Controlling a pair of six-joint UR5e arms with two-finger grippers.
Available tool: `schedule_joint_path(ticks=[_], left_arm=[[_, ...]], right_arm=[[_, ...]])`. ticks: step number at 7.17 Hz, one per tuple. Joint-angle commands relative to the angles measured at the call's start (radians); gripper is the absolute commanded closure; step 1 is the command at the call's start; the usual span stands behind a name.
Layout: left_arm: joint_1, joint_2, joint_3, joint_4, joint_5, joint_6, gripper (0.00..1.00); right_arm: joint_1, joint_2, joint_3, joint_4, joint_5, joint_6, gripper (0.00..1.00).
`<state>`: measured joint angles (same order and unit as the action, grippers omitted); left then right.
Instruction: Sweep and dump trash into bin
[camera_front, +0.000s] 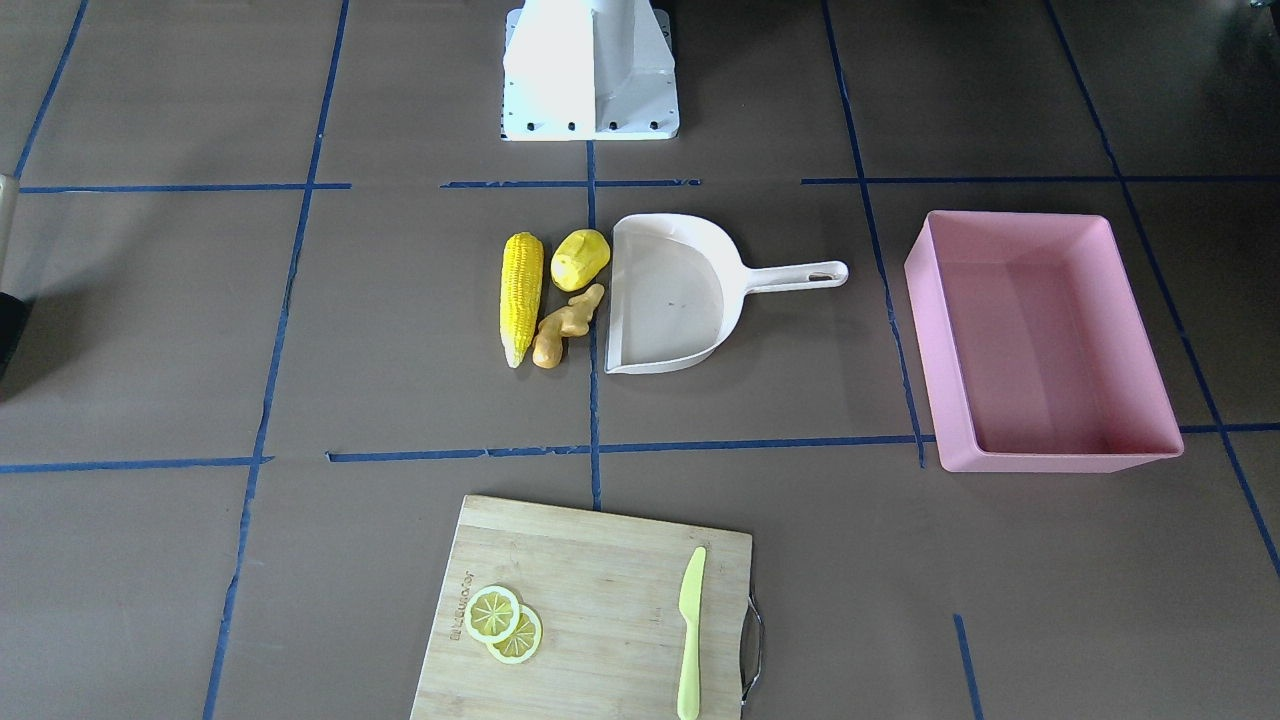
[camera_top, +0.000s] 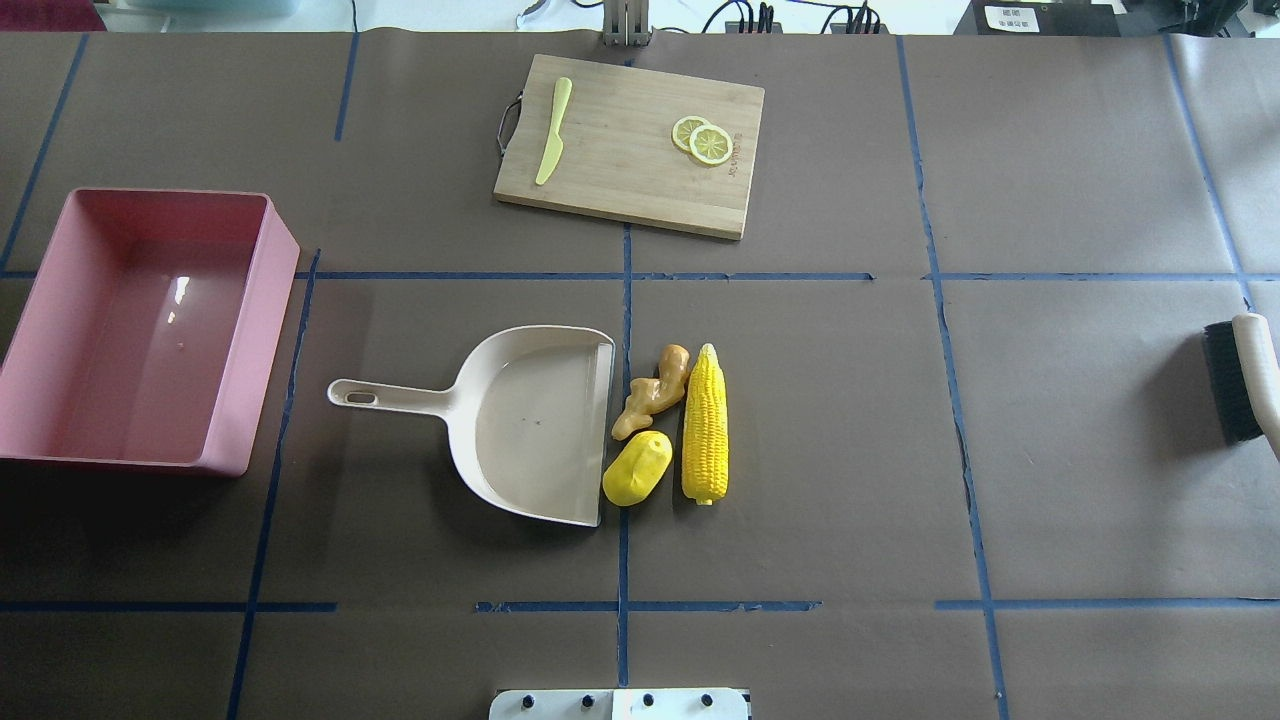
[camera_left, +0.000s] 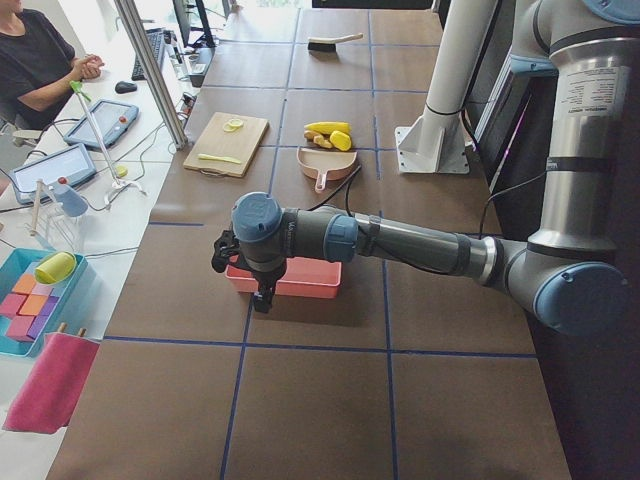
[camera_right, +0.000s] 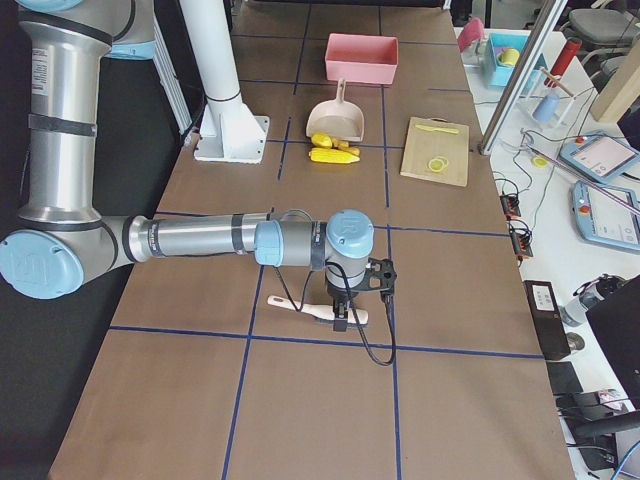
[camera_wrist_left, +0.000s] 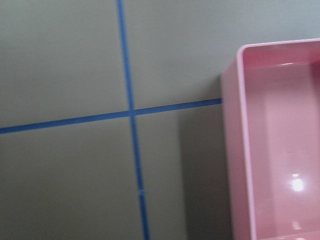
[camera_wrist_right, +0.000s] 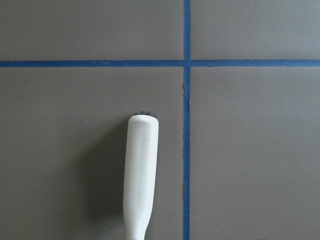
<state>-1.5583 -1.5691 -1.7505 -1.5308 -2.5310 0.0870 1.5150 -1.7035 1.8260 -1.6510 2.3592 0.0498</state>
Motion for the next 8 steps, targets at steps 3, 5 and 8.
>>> schedule_joint_path(ticks=[3,5,8], left_arm=[[0.248,-0.121,0.0,-0.18,-0.042,-0.007,0.0],[0.297,-0.222,-0.009,-0.228,0.0,0.008,0.0],[0.504,-0.279,-0.058,-0.299,0.11,0.105,0.0]], right_arm=[[-0.177,-0.024,0.13,0.061,0.029,0.179,0.0],[-0.237,-0.124,0.139,0.304,0.026,0.361,0.0],[-0.237,-0.214,0.134,0.419,0.015,0.508,0.0]])
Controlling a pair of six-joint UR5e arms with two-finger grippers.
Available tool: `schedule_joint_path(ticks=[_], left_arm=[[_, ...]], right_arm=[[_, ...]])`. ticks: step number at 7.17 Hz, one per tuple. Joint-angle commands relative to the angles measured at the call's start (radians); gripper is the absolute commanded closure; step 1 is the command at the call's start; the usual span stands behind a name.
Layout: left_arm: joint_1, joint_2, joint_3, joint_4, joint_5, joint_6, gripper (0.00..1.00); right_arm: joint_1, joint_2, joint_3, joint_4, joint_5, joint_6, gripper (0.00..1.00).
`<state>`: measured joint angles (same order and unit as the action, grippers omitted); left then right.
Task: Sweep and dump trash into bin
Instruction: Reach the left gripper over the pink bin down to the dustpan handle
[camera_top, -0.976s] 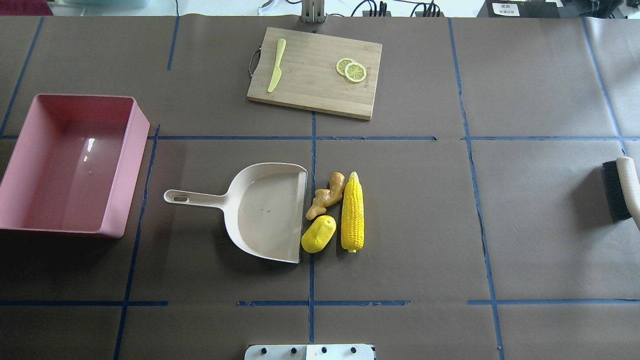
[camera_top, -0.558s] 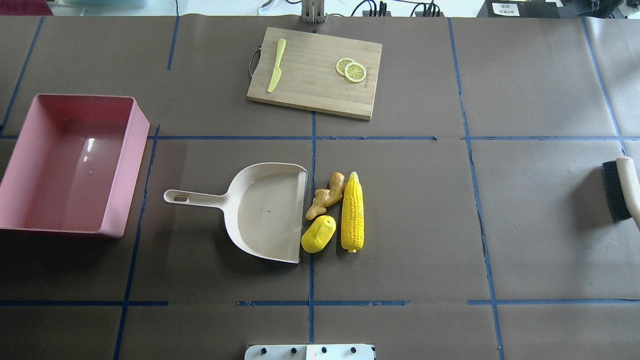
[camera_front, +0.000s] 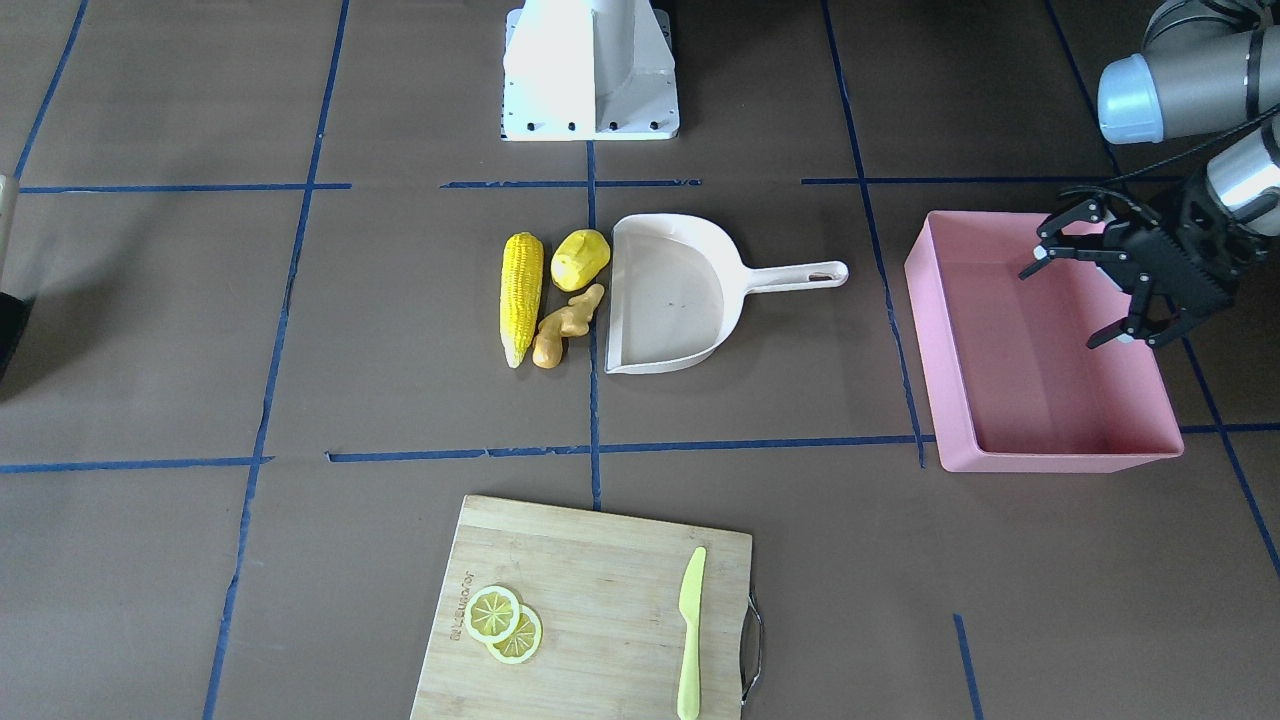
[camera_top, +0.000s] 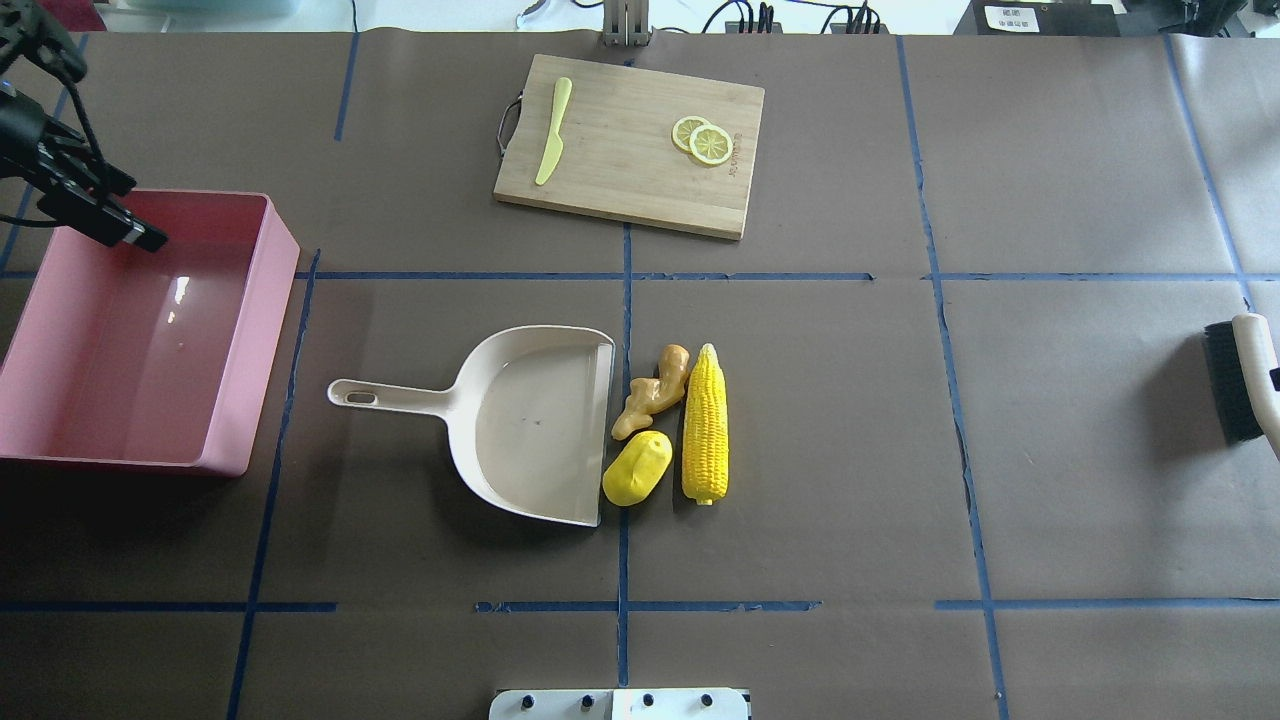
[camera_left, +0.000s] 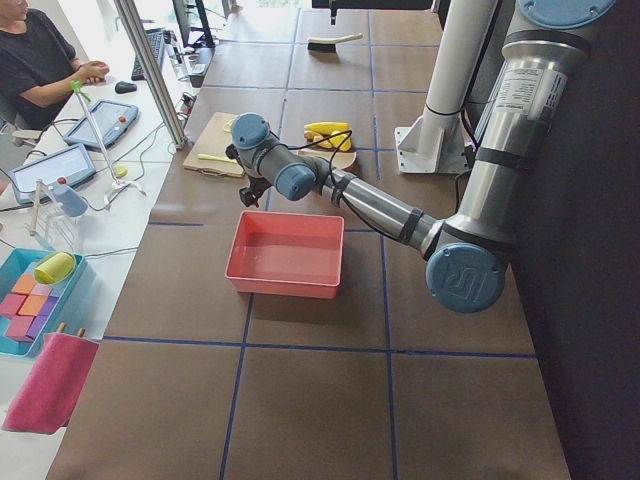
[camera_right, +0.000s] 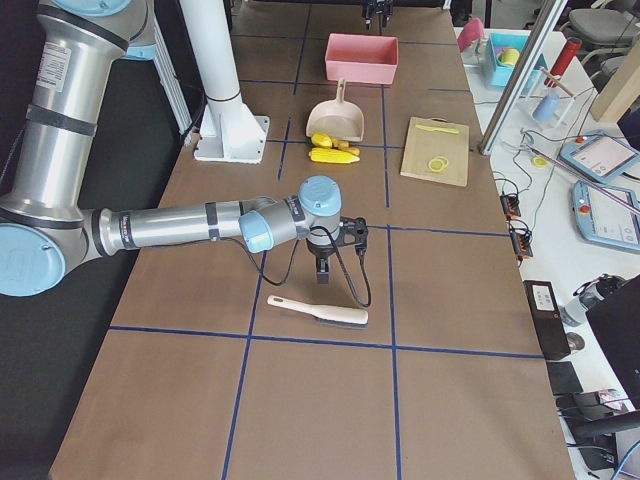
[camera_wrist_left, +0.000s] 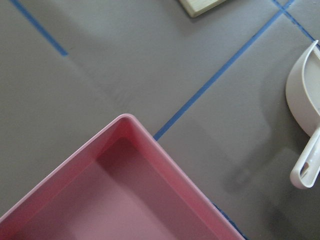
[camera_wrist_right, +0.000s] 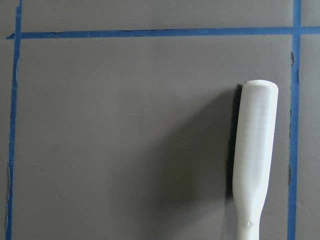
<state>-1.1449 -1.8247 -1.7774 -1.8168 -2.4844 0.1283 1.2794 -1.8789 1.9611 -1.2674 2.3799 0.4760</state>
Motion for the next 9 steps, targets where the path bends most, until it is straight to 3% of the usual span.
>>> schedule_joint_path(ticks=[1,3,6,8,9], left_arm=[[0.137,-0.027,-0.057,-0.001,0.149,0.121,0.0],[0.247,-0.034,-0.057,0.007,0.176,0.131,0.0],[0.286,-0.064,-0.053,0.017,0.177,0.131,0.0],[0.348,-0.097,-0.057,0.017,0.266,0.131,0.0],[0.353,-0.117,-0.059,0.017,0.266,0.129,0.0]], right_arm=[[-0.002,-0.075,-0.001,0.084,-0.028,0.123,0.0],[-0.07,-0.091,-0.001,0.089,-0.109,0.196,0.01],[-0.129,-0.143,-0.011,0.108,-0.099,0.187,0.0],[-0.161,-0.154,-0.028,0.109,-0.11,0.194,0.0],[-0.172,-0.154,-0.036,0.112,-0.108,0.193,0.0]])
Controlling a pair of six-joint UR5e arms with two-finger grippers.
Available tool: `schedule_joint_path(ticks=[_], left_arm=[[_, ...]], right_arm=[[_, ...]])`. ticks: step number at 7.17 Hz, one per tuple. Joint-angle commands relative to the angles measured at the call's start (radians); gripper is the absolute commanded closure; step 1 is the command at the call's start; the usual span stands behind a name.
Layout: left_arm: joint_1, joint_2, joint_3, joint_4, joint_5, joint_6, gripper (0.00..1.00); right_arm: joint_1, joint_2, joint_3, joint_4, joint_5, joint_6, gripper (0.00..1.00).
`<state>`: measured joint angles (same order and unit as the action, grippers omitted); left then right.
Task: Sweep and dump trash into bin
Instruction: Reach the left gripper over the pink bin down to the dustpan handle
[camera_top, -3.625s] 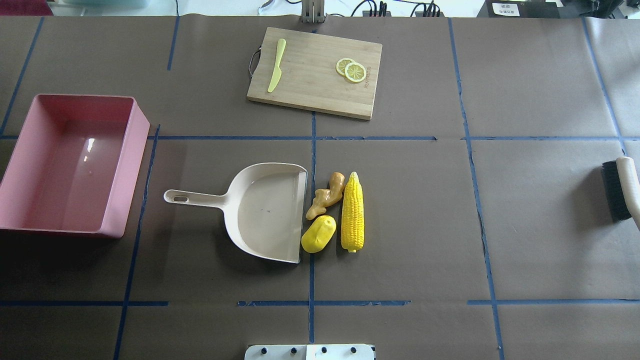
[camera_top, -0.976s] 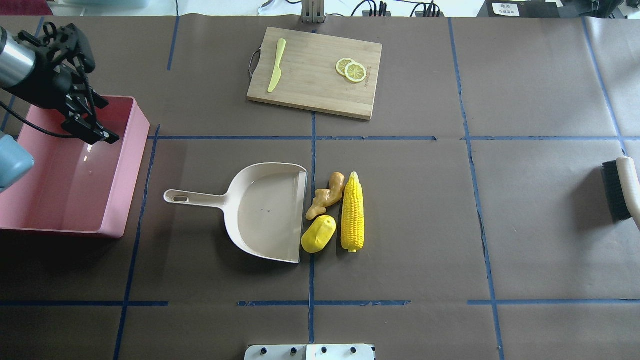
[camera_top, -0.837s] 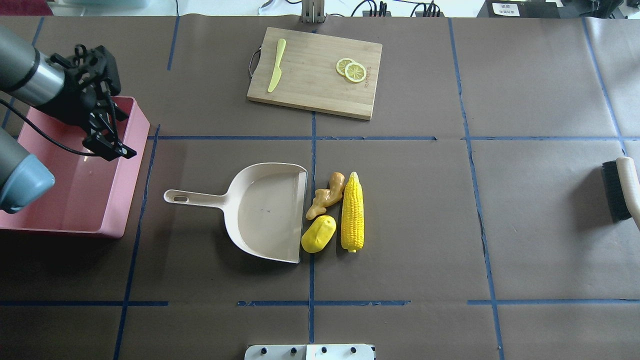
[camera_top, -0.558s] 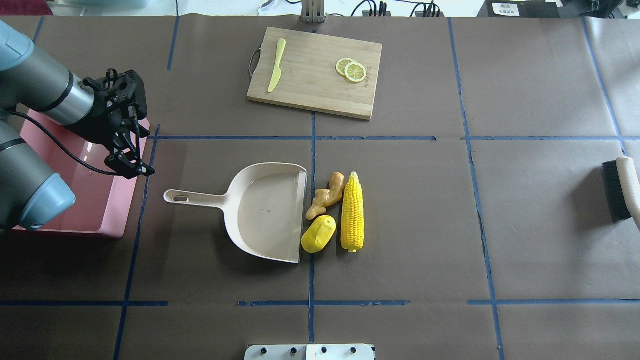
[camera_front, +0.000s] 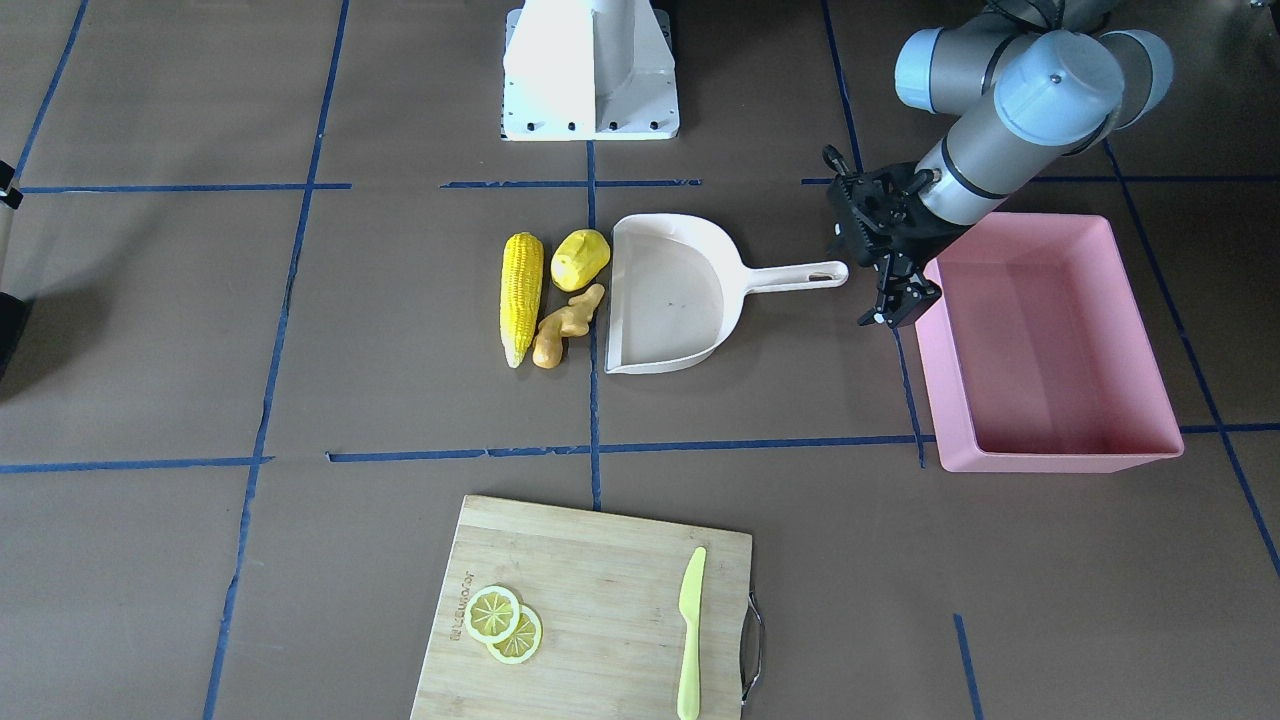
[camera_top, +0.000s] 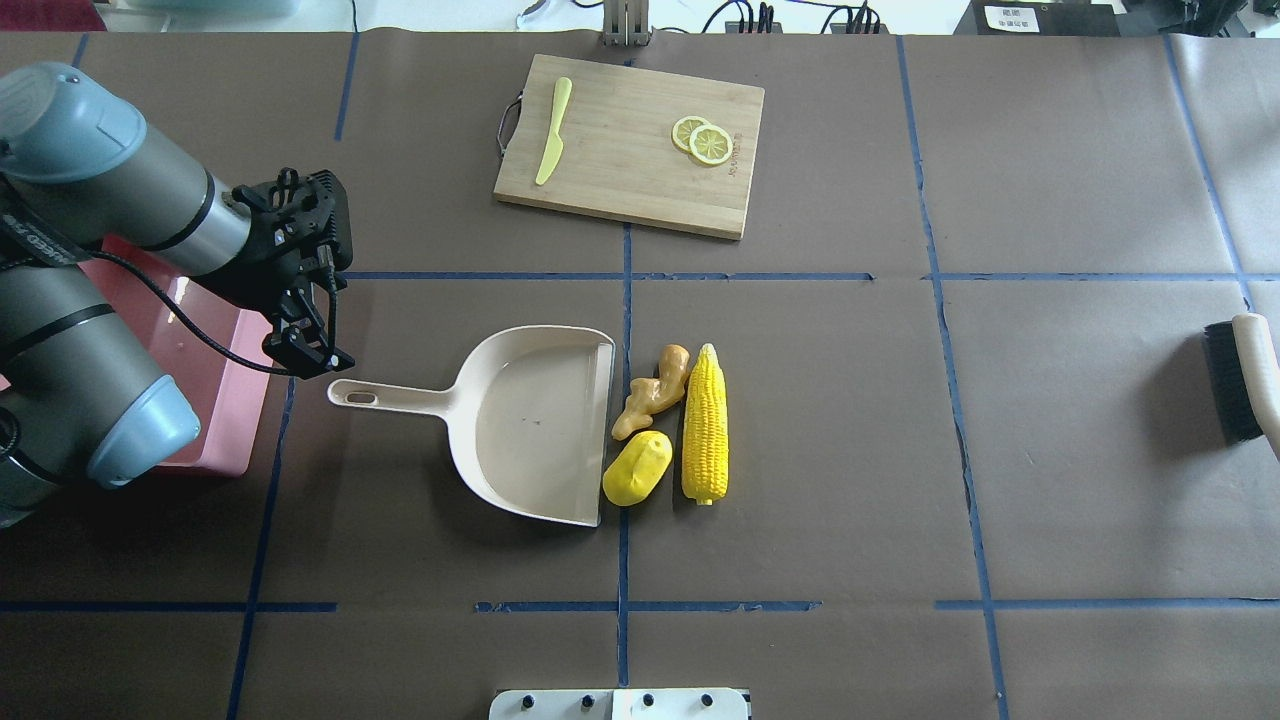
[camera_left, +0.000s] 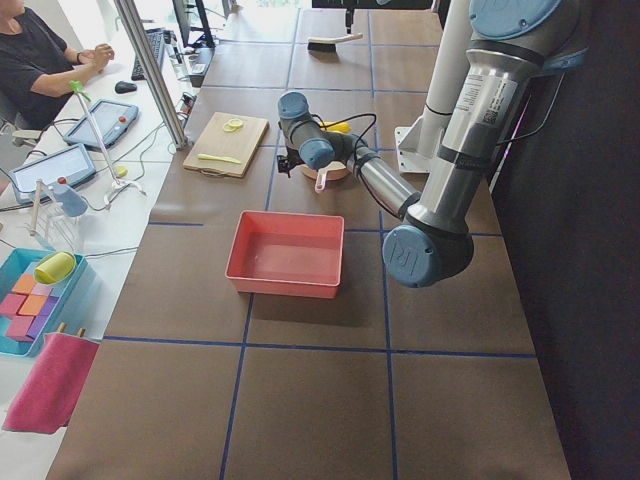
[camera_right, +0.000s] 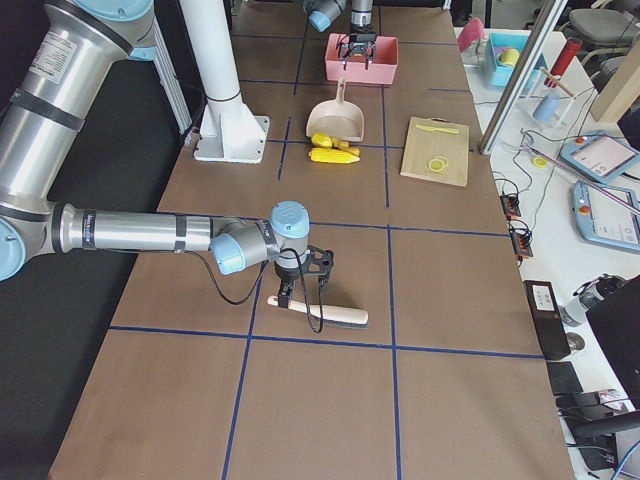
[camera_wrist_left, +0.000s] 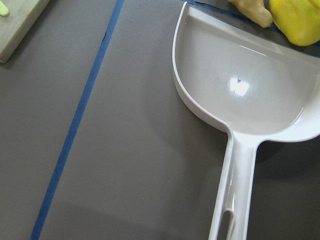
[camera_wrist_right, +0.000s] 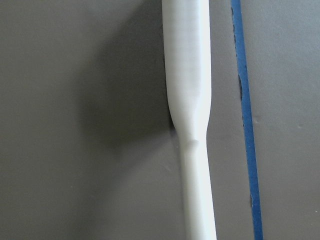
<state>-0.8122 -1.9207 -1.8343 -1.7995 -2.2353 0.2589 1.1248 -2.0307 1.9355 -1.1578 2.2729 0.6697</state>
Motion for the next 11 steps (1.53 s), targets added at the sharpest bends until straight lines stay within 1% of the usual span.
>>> schedule_joint_path(ticks=[1,2,3,4,6,7,8,9,10,11], left_arm=[[0.031,-0.023,0.0,0.0,0.02,-0.001,0.0],[0.044,-0.026,-0.002,0.0,0.066,-0.001,0.0],[0.066,-0.026,-0.008,0.0,0.086,0.0,0.0],[0.068,-0.027,-0.013,0.0,0.086,-0.001,0.0],[0.085,-0.035,-0.014,0.0,0.088,-0.001,0.0],[0.091,-0.046,-0.014,0.0,0.088,0.0,0.0],[0.103,-0.05,-0.014,0.002,0.088,0.0,0.0],[0.108,-0.05,-0.023,0.014,0.088,0.0,0.0],[0.122,-0.06,-0.045,0.055,0.088,0.0,0.0],[0.146,-0.089,-0.049,0.133,0.107,0.029,0.0]], right_arm=[[-0.028,-0.003,-0.042,0.013,-0.001,0.007,0.01],[-0.029,-0.003,-0.087,0.079,-0.001,0.016,0.01],[-0.03,-0.003,-0.128,0.139,0.003,0.033,0.01],[-0.034,-0.003,-0.127,0.186,0.014,0.115,0.02],[-0.068,0.003,-0.142,0.196,0.005,0.139,0.09],[-0.08,0.009,-0.15,0.196,0.004,0.142,0.1],[-0.083,0.02,-0.157,0.194,0.004,0.142,0.21],[-0.085,0.021,-0.158,0.196,0.004,0.14,0.37],[-0.085,0.021,-0.156,0.204,0.004,0.14,0.56],[-0.085,0.018,-0.156,0.231,0.002,0.133,0.72]])
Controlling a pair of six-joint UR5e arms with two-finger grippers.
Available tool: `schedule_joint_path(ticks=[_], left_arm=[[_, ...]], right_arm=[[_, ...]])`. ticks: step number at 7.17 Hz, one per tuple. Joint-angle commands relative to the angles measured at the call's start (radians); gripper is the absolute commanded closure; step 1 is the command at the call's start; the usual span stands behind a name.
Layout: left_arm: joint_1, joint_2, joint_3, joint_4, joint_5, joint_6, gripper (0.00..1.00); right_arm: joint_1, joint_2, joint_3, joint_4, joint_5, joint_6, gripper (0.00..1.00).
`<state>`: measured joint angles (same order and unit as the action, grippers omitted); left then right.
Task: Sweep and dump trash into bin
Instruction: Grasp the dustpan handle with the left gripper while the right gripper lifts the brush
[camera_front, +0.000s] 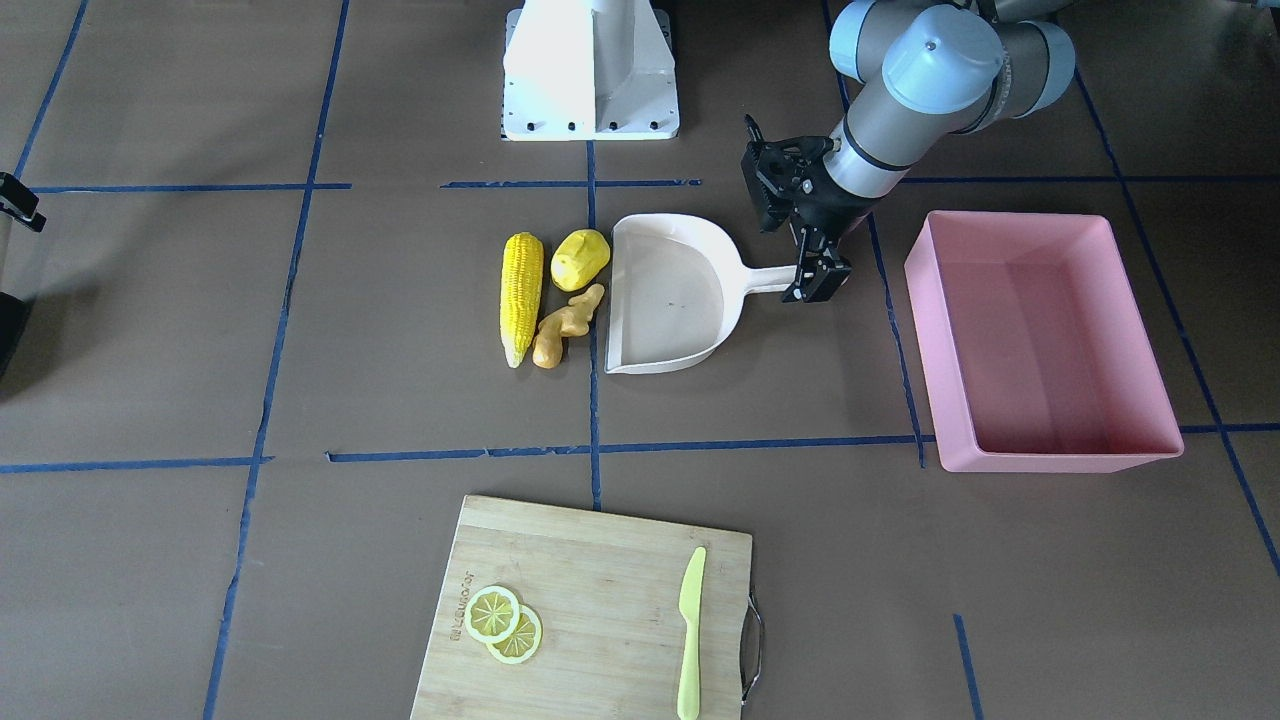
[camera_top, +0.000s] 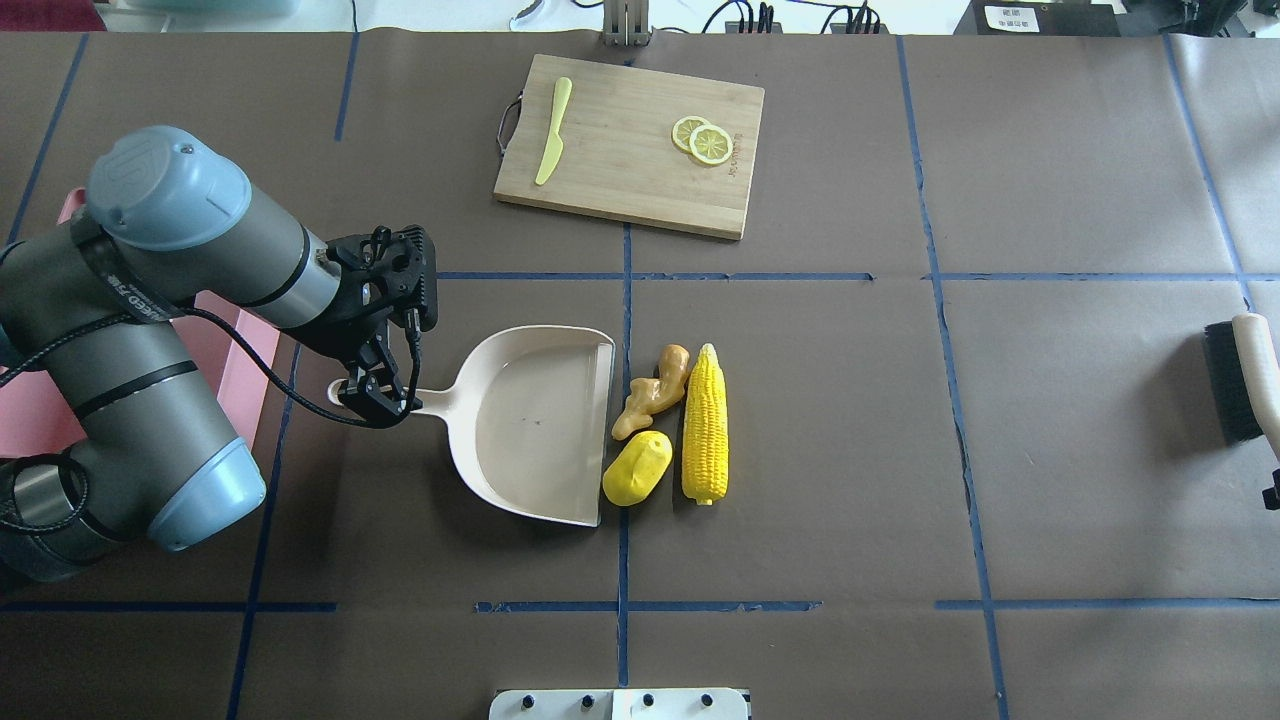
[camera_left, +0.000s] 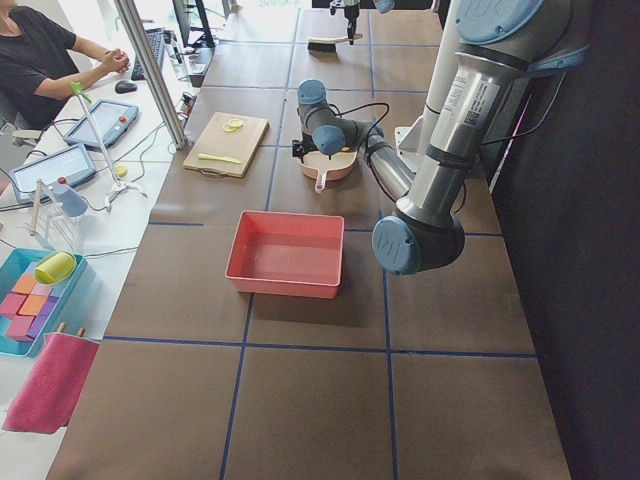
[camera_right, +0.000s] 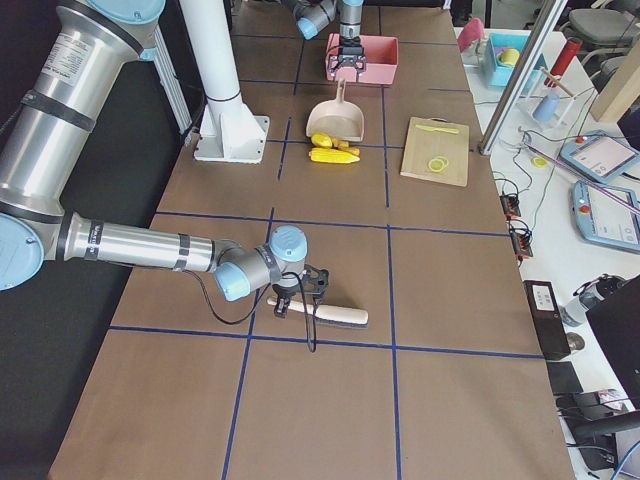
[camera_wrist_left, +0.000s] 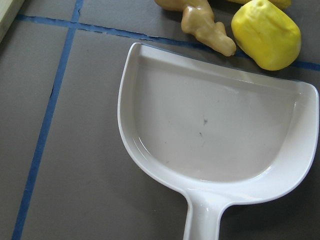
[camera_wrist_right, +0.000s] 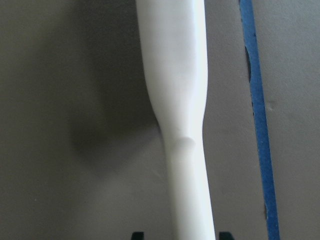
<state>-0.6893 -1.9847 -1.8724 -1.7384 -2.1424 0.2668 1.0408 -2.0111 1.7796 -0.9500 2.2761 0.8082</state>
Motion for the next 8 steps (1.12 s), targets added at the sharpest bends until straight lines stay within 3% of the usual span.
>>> schedule_joint_path(ticks=[1,2,8], left_arm=[[0.027,-0.029,-0.031,0.179,0.082,0.14,0.0],[0.034,-0.028,-0.065,0.276,0.123,0.232,0.0],[0.105,-0.033,0.009,0.267,0.197,0.282,0.0]], right_arm=[[-0.001,-0.001,0.003,0.03,-0.001,-0.007,0.94],[-0.007,0.0,0.018,0.031,-0.001,-0.012,1.0],[-0.1,0.052,0.21,-0.027,0.011,0.002,1.0]])
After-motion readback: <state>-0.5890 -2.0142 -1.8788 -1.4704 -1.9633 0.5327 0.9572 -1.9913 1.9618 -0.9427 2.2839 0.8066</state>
